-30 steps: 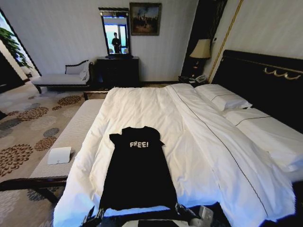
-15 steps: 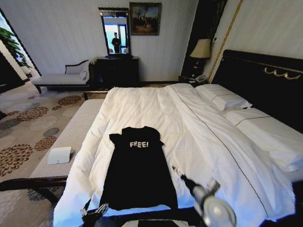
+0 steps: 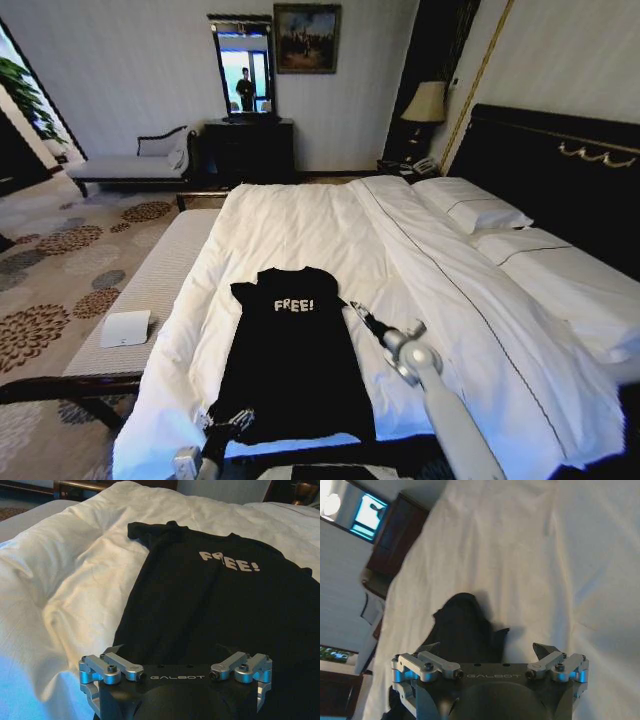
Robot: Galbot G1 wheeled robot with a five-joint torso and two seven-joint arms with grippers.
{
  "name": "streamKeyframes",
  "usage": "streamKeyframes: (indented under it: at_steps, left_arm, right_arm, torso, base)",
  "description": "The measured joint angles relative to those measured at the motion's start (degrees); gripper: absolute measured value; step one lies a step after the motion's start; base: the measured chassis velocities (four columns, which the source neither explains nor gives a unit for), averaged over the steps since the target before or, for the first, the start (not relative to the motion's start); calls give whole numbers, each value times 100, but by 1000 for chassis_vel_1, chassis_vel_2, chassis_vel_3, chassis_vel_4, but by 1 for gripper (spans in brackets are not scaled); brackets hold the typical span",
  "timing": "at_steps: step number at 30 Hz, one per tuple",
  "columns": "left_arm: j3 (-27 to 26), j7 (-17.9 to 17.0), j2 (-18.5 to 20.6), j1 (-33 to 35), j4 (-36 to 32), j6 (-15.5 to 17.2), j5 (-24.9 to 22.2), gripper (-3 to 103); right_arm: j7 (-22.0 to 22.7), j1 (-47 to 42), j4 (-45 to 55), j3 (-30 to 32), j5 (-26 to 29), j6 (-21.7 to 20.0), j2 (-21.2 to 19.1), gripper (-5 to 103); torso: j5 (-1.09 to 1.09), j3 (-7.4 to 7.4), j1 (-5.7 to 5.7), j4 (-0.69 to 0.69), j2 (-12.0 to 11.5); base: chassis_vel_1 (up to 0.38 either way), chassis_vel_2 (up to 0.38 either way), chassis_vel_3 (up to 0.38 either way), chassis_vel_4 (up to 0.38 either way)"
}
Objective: Fold the clothes on the bed.
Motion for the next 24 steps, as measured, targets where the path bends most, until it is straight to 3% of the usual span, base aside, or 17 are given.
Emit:
streamKeyframes:
  at_steps: [3, 17, 24]
  left_arm:
    - [-66, -8, 6, 48, 3, 10, -9, 100]
    - [-183, -40, -35, 84, -63, 74, -67, 100]
    - [-248, -61, -36, 105, -93, 83, -122, 100]
  right_arm:
    - [-34, 229, -603, -69, -69, -67, 178, 100]
    - [-252, 889, -1658, 68, -183, 12, 595, 102]
    - [-261, 1117, -1823, 92, -186, 40, 684, 93]
  torso:
    - [0, -1, 0, 0, 0]
    - [0, -1, -1, 0, 1]
    - [0, -1, -2, 0, 1]
  base:
    - [0, 0, 0, 0]
    - [0, 0, 0, 0]
    - [0, 0, 0, 0]
